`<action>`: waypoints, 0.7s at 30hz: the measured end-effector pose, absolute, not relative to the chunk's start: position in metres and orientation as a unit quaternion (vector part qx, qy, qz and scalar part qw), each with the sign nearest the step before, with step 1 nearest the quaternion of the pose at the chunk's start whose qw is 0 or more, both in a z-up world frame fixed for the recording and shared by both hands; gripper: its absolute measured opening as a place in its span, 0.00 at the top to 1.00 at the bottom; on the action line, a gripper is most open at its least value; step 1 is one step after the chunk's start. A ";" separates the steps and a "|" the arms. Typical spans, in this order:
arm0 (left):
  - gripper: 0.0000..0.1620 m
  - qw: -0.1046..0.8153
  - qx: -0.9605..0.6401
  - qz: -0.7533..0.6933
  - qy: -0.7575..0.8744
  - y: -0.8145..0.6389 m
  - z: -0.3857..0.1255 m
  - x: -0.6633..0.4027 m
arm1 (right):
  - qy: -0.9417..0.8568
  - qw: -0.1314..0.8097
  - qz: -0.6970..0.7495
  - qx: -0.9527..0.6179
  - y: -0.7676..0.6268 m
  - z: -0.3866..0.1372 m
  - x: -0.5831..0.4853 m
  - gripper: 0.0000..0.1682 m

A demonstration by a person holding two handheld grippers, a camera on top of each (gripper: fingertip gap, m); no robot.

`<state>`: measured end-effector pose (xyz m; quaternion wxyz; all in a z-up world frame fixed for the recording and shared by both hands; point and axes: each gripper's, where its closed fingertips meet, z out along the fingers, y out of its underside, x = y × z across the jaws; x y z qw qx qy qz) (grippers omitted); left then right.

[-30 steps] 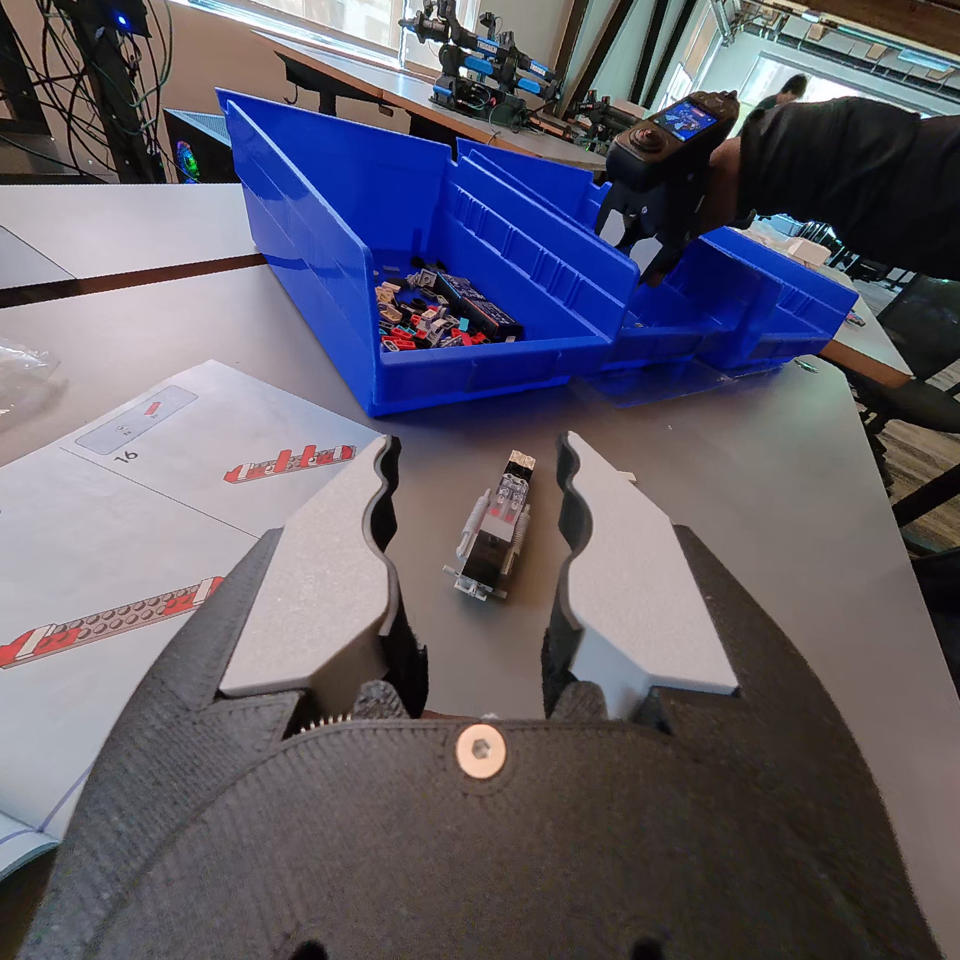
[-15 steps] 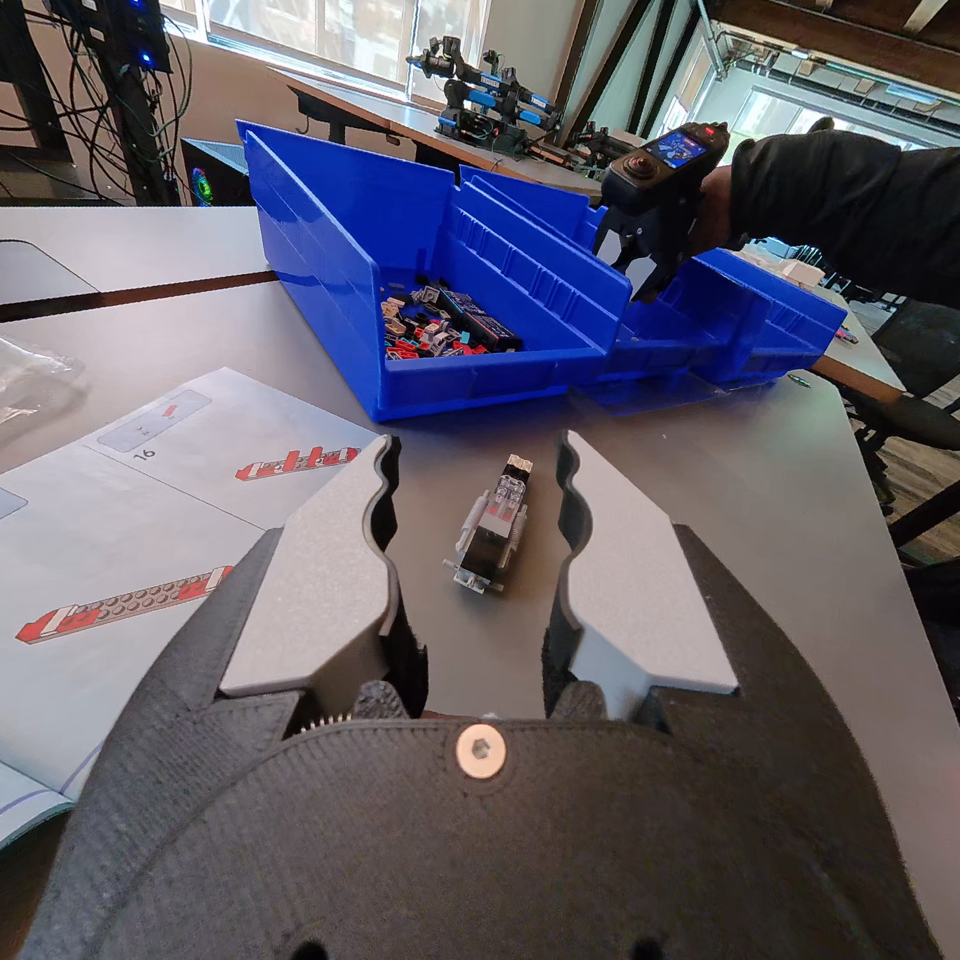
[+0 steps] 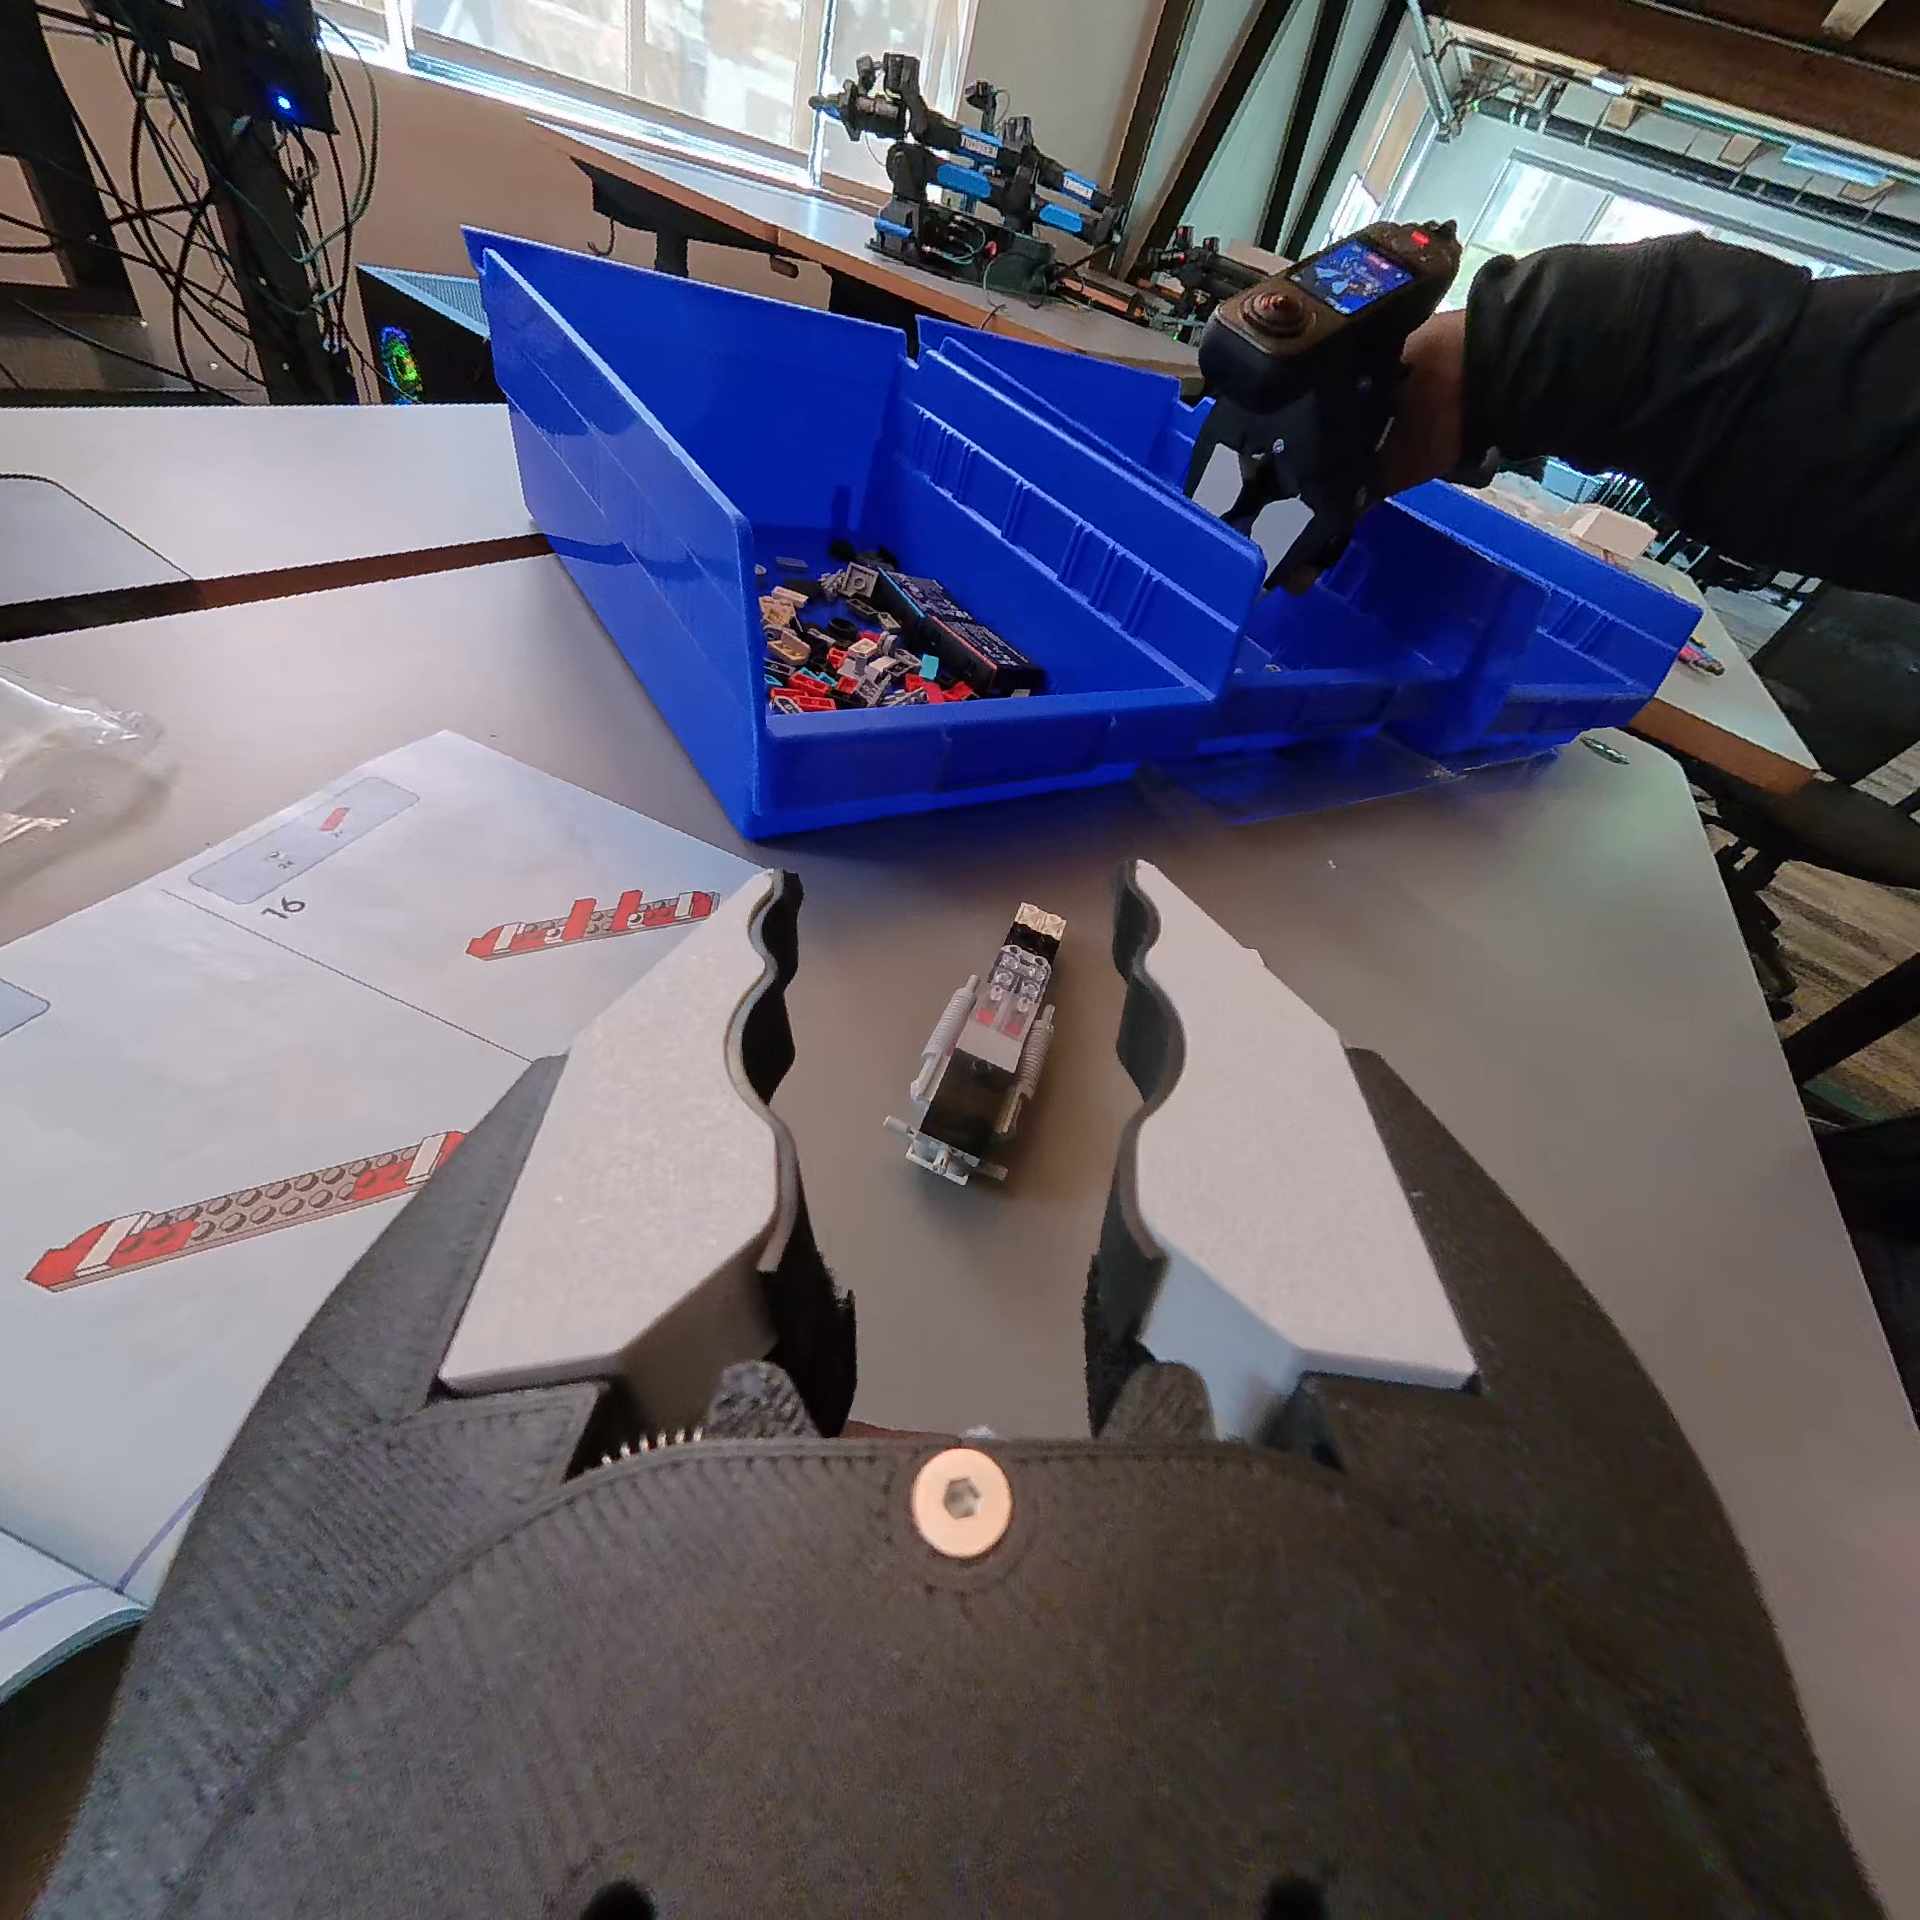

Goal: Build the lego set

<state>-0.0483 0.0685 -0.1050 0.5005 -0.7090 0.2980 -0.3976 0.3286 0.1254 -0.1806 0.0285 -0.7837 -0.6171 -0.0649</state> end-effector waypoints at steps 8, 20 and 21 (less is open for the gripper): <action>0.62 0.500 -0.711 -0.394 0.300 0.068 -0.106 -0.048 | -0.612 0.050 -0.054 -0.787 0.126 -0.165 0.323 0.95; 0.62 0.499 -0.715 -0.385 0.302 0.069 -0.108 -0.047 | -0.635 0.183 0.027 -0.750 0.072 -0.079 0.230 0.95; 0.62 0.499 -0.715 -0.384 0.303 0.069 -0.108 -0.047 | -0.642 0.195 0.038 -0.741 0.061 -0.073 0.216 0.95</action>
